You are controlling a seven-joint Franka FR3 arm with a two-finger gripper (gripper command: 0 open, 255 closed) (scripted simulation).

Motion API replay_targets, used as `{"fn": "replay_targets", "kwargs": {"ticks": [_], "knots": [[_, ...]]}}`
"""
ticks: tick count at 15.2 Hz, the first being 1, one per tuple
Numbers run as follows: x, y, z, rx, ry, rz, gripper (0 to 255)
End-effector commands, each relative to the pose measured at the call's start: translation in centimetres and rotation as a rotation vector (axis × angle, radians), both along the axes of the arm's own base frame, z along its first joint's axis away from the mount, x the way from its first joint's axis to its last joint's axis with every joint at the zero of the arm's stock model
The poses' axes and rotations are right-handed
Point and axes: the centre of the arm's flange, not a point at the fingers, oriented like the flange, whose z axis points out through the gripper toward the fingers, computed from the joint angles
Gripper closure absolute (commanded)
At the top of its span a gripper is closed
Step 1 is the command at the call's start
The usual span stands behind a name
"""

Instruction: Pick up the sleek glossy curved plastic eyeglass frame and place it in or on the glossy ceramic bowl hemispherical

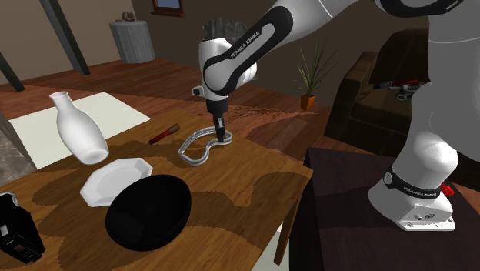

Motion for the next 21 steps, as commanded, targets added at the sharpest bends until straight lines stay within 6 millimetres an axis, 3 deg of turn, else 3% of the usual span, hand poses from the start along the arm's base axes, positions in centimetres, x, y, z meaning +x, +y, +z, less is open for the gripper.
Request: {"fn": "replay_targets", "kwargs": {"ticks": [1,3,21], "knots": [[0.0,0.0,0.0,0.0,0.0,0.0,255],[0.0,0.0,0.0,0.0,0.0,0.0,255],[0.0,0.0,9.5,0.0,0.0,0.0,255]]}}
